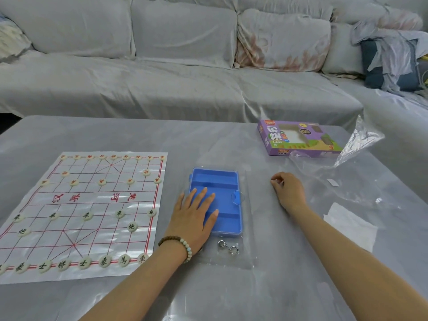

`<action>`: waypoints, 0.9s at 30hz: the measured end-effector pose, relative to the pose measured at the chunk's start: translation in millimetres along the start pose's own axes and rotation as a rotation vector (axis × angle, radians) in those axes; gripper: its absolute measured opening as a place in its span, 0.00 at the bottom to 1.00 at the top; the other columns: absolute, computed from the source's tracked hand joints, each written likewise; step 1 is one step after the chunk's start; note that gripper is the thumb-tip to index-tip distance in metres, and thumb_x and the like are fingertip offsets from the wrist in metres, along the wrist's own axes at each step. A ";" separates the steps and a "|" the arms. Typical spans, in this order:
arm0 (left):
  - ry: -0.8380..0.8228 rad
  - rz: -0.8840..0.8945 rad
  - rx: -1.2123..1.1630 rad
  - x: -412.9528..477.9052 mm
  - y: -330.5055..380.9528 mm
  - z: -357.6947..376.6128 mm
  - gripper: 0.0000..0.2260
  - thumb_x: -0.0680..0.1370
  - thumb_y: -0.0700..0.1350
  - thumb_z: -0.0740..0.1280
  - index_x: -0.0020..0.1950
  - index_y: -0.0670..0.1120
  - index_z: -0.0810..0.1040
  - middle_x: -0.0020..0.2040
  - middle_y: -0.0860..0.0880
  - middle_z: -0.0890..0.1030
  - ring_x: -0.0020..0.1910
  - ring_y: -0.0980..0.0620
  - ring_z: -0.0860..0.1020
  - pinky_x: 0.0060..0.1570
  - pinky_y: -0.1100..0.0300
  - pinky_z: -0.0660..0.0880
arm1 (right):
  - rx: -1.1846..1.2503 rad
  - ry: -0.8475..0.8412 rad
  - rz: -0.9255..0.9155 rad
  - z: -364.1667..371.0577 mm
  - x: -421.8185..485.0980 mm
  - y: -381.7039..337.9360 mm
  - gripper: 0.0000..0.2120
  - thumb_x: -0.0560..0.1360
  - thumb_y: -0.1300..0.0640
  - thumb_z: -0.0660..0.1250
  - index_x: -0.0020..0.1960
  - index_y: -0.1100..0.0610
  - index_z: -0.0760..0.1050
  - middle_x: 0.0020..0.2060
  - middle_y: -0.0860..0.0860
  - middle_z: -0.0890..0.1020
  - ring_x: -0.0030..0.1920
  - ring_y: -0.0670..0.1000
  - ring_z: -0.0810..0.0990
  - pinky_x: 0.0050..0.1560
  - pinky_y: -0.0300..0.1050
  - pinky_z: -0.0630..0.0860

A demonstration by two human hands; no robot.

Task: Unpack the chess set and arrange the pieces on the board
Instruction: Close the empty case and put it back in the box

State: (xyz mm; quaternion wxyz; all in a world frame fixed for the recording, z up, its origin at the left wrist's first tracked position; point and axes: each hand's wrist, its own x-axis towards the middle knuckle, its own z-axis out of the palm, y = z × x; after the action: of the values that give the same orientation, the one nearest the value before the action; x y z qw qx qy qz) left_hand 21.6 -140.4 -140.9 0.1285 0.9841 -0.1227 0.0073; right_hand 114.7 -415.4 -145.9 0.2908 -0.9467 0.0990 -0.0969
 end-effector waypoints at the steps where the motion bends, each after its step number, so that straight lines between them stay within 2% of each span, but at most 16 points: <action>1: -0.001 -0.001 0.002 0.0 0.4 0.0 0.48 0.59 0.67 0.16 0.76 0.57 0.46 0.77 0.56 0.46 0.75 0.53 0.42 0.71 0.56 0.35 | -0.049 -0.020 -0.030 -1.4 -1.3 0.4 0.04 0.76 0.60 0.64 0.49 0.58 0.77 0.47 0.53 0.77 0.44 0.50 0.73 0.45 0.42 0.67; 6: -0.010 0.002 0.007 0.9 0.5 -0.1 0.50 0.59 0.68 0.15 0.76 0.56 0.47 0.77 0.55 0.47 0.76 0.52 0.42 0.71 0.55 0.36 | -0.061 -0.126 -0.013 -7.7 -4.1 0.0 0.03 0.76 0.56 0.66 0.47 0.56 0.74 0.47 0.51 0.73 0.47 0.51 0.73 0.50 0.45 0.70; 13: -0.002 0.010 0.035 2.6 -2.2 4.1 0.50 0.59 0.68 0.16 0.76 0.56 0.48 0.77 0.54 0.49 0.76 0.52 0.44 0.72 0.54 0.37 | -0.073 -0.189 -0.063 -13.6 -26.7 -3.5 0.05 0.75 0.55 0.67 0.42 0.54 0.74 0.42 0.51 0.76 0.42 0.50 0.73 0.43 0.42 0.68; 15: -0.011 0.016 0.025 2.1 -1.2 2.3 0.45 0.64 0.68 0.20 0.76 0.55 0.49 0.77 0.54 0.49 0.76 0.51 0.44 0.72 0.54 0.38 | -0.115 -0.200 -0.076 -16.4 -39.6 -4.8 0.06 0.76 0.54 0.65 0.42 0.53 0.72 0.43 0.50 0.75 0.43 0.51 0.74 0.45 0.44 0.69; 18: -0.026 0.008 -0.005 1.4 0.4 -2.5 0.29 0.77 0.62 0.36 0.76 0.54 0.51 0.77 0.54 0.50 0.76 0.52 0.45 0.73 0.54 0.39 | -0.227 -0.230 -0.124 -23.3 -62.2 -10.1 0.06 0.78 0.53 0.62 0.44 0.53 0.70 0.45 0.50 0.74 0.46 0.53 0.74 0.48 0.47 0.70; 20: -0.029 0.000 -0.057 0.3 0.6 -6.8 0.23 0.81 0.57 0.44 0.75 0.53 0.55 0.77 0.53 0.53 0.76 0.52 0.47 0.73 0.55 0.41 | -0.240 -0.254 -0.142 -26.6 -78.6 -11.8 0.05 0.78 0.53 0.61 0.45 0.53 0.70 0.47 0.50 0.75 0.48 0.53 0.75 0.50 0.48 0.71; 23: 0.007 0.004 -0.148 -1.8 -0.2 -11.7 0.21 0.82 0.54 0.47 0.74 0.50 0.59 0.76 0.52 0.57 0.75 0.52 0.50 0.74 0.56 0.44 | -0.180 -0.281 -0.181 -31.0 -101.4 -14.3 0.05 0.78 0.54 0.62 0.44 0.53 0.70 0.46 0.50 0.75 0.46 0.52 0.75 0.48 0.45 0.70; 27: 0.074 -0.009 -0.246 -10.9 1.4 -17.3 0.20 0.82 0.52 0.49 0.73 0.48 0.62 0.74 0.50 0.60 0.75 0.52 0.53 0.72 0.59 0.48 | 0.081 -0.210 -0.220 -35.1 -127.3 -38.6 0.04 0.76 0.57 0.66 0.43 0.54 0.73 0.41 0.49 0.76 0.40 0.49 0.73 0.43 0.39 0.68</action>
State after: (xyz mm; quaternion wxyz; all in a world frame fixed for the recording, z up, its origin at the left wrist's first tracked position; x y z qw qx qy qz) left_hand 11.1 -134.7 -124.4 0.2524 0.9605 -0.1135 0.0278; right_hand -11.1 -371.7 -111.4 0.3254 -0.9442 -0.0400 -0.0327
